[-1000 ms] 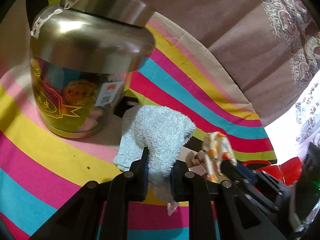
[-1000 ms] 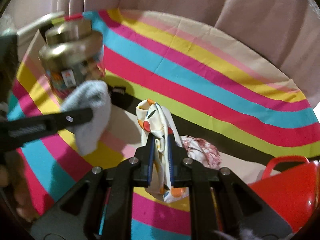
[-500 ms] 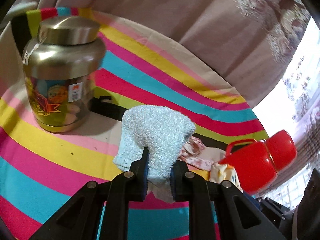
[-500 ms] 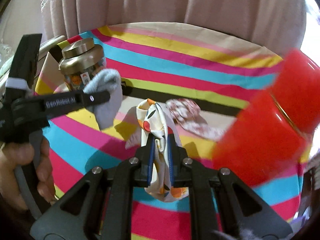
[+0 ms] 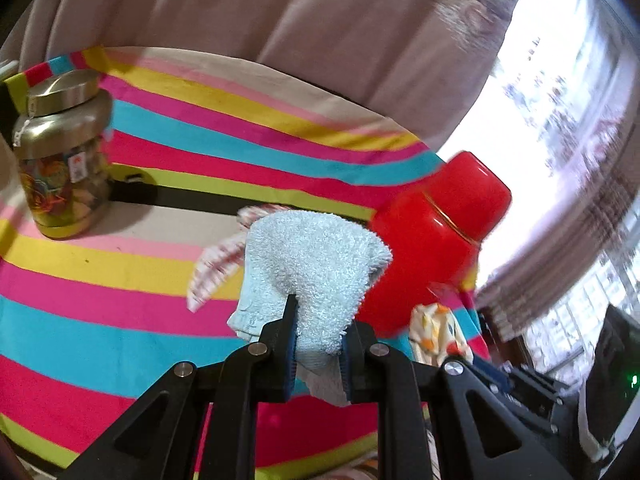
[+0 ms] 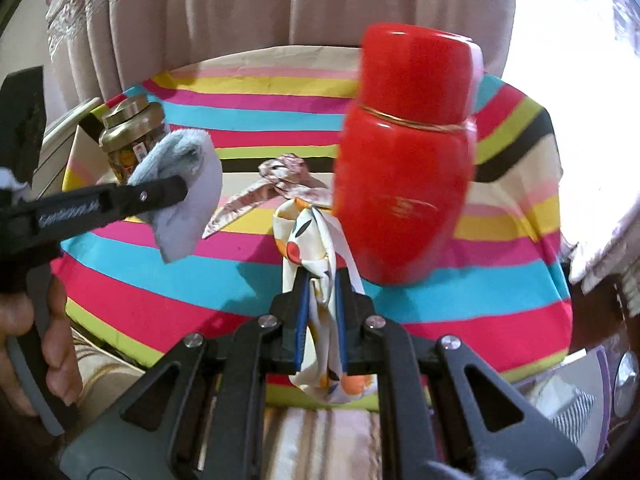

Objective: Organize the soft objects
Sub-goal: 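Carry the blue towel and dotted cloth into the white box and release both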

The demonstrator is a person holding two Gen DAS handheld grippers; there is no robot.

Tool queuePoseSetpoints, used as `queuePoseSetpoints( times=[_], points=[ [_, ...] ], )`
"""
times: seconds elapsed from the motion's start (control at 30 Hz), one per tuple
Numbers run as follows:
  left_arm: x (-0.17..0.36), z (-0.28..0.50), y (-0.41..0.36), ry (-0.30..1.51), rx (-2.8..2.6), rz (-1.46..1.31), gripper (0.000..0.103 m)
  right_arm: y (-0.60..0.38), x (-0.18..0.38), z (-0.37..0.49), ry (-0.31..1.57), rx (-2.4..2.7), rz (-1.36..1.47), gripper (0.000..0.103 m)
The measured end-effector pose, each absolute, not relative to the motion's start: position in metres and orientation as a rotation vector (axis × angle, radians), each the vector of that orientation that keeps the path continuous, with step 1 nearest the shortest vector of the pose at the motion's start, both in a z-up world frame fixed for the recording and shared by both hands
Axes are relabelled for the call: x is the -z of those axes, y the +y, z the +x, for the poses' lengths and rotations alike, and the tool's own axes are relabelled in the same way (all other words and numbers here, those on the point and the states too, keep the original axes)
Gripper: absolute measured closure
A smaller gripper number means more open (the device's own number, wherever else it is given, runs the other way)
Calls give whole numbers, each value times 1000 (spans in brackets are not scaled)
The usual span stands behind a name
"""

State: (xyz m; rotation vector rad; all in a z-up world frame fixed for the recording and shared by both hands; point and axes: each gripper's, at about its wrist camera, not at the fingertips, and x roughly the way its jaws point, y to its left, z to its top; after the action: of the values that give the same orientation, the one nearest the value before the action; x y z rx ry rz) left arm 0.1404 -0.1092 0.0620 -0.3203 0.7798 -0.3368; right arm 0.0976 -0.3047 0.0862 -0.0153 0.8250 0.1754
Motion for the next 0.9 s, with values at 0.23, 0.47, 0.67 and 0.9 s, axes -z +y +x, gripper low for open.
queuePoseSetpoints(
  times=[0.23, 0.47, 0.67, 0.9],
  points=[
    [-64, 105, -153, 813, 450, -270, 85, -350, -87, 68, 826, -121, 31, 88],
    [-67, 84, -198, 836, 583, -216, 85, -413, -90, 35, 830, -4, 73, 88],
    [-71, 58, -233, 846, 702, -161, 85, -463, -88, 9, 843, 120, 97, 88],
    [-73, 38, -266, 862, 823, -99, 85, -492, -87, -10, 859, 206, 83, 88]
  ],
)
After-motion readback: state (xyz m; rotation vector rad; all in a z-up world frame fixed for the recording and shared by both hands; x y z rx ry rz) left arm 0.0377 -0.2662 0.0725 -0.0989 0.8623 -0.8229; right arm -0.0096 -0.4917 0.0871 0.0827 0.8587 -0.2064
